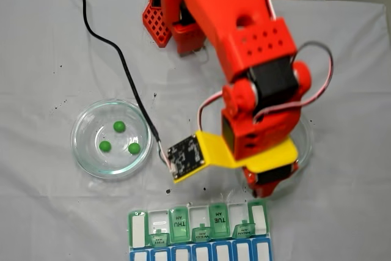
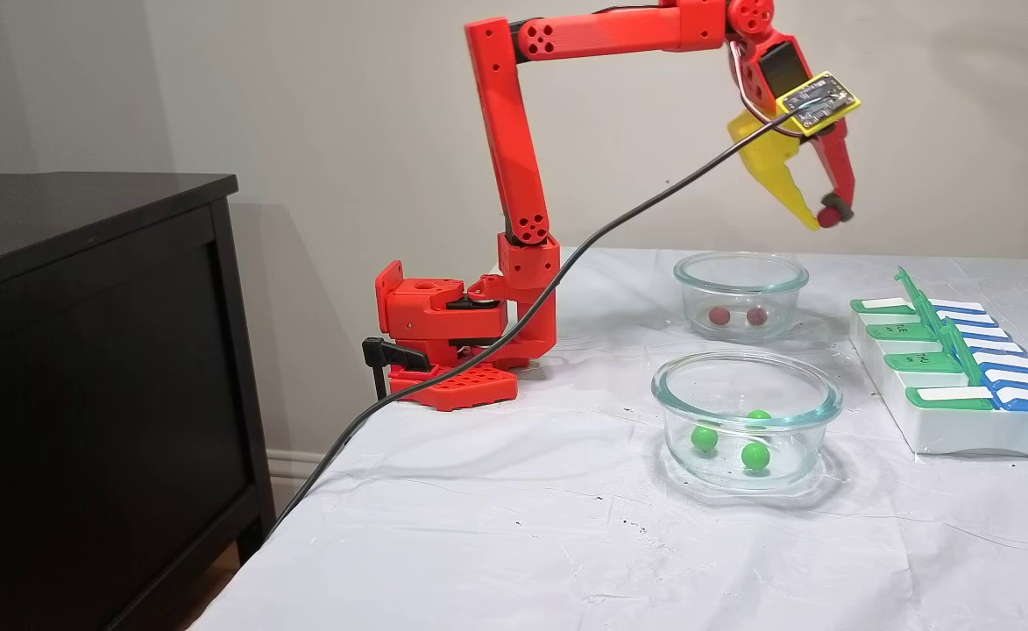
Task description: Sort medicines into box.
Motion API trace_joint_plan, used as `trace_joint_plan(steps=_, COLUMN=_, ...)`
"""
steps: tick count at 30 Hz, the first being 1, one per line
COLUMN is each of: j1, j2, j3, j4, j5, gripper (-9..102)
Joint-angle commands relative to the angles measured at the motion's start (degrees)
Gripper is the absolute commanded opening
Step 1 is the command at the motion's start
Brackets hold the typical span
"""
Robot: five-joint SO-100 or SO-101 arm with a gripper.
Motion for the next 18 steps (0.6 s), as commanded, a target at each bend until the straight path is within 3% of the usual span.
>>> trace_joint_plan(steps=1, j1=2.02, j2=-0.35, j3=-3.25, j4=-4.04, j5=0.18, gripper=0)
trace_joint_plan(steps=18, j1=4.39, j2=-8.0, j3=-0.97, j4=-11.6, j5=-1.58, gripper=0)
